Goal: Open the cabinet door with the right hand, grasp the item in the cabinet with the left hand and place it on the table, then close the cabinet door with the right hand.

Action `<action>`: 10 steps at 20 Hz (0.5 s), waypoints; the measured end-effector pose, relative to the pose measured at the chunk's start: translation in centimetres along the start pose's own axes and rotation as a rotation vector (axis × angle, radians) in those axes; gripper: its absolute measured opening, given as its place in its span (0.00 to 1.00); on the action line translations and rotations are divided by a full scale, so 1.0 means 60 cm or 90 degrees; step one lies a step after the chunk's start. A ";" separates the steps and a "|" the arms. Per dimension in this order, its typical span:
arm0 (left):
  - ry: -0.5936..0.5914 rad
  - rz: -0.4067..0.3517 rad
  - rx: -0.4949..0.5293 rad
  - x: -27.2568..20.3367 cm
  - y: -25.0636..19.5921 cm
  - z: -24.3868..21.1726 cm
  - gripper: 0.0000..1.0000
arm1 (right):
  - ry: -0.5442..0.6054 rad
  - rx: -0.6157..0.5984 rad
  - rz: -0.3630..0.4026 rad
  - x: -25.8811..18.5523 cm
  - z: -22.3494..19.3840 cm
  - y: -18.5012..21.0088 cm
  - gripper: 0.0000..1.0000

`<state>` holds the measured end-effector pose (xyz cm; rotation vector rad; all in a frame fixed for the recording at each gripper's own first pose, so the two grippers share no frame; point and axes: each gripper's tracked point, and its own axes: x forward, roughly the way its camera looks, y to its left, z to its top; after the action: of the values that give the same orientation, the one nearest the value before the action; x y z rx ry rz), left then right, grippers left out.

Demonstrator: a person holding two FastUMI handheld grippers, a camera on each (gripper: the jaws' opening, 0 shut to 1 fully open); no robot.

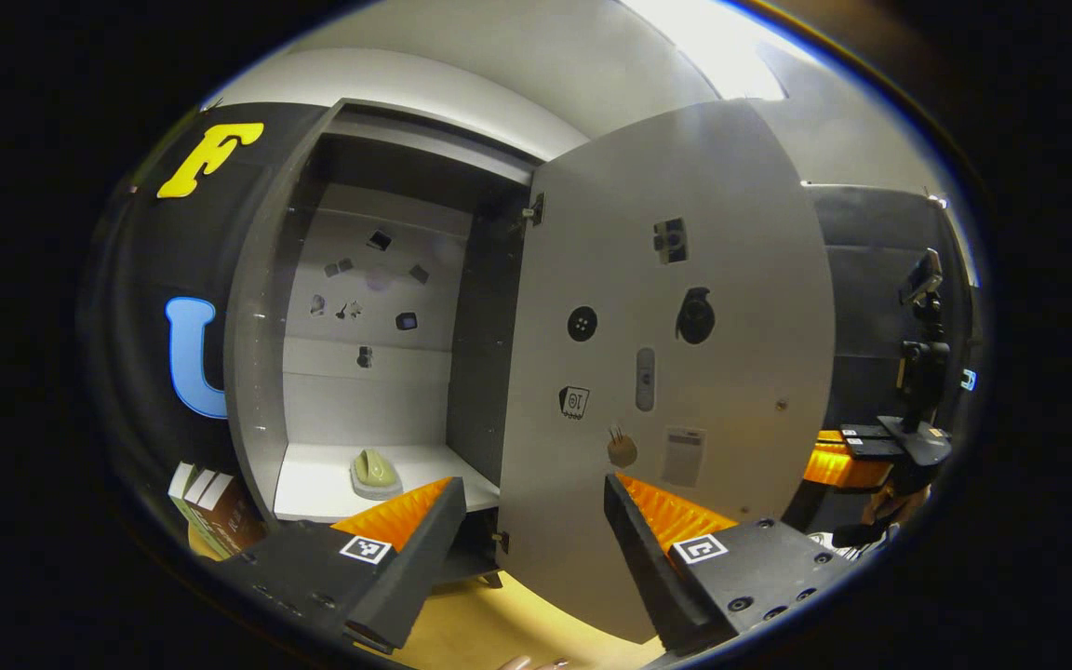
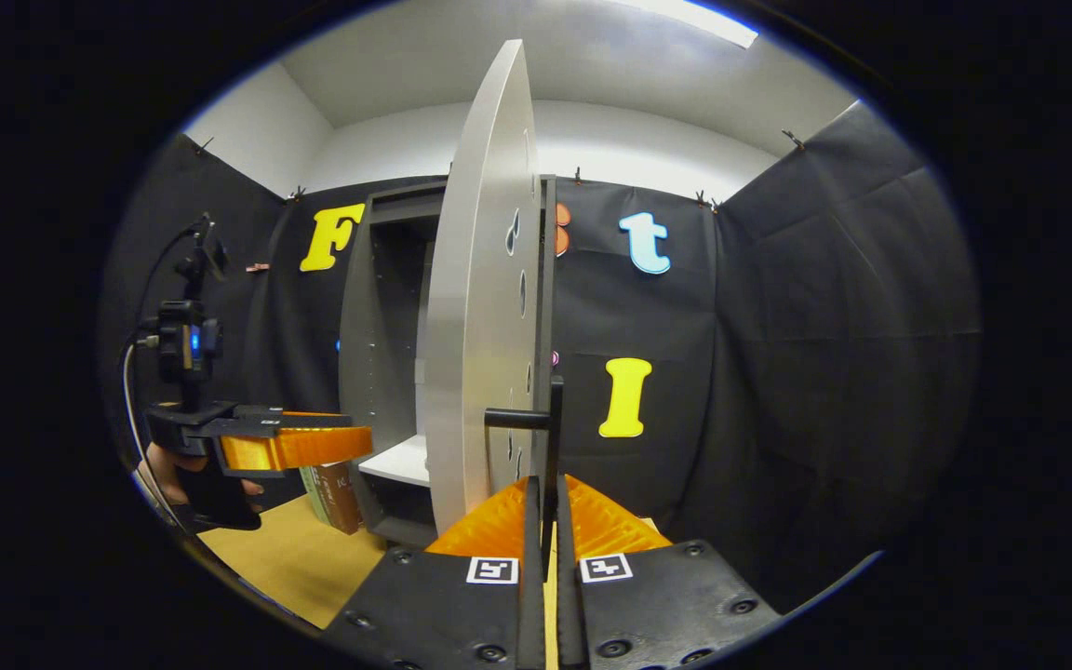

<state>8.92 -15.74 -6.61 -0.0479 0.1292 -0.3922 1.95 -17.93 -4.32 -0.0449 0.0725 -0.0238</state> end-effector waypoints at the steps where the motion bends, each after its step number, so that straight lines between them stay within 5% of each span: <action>1: 0.004 0.006 -0.002 0.010 0.004 -0.003 0.94 | 0.000 -0.002 0.013 -0.003 0.000 0.000 0.10; 7: 0.022 0.078 -0.005 0.072 0.084 -0.020 0.94 | 0.027 0.064 0.076 -0.033 -0.004 -0.008 0.14; 10: 0.047 0.135 -0.032 0.110 0.150 -0.043 0.94 | 0.030 0.044 0.033 -0.046 -0.022 -0.061 0.10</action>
<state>18.02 -9.99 -10.57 -0.0682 0.2144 -0.1792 -0.96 -21.60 -5.29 0.0272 0.1201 0.0250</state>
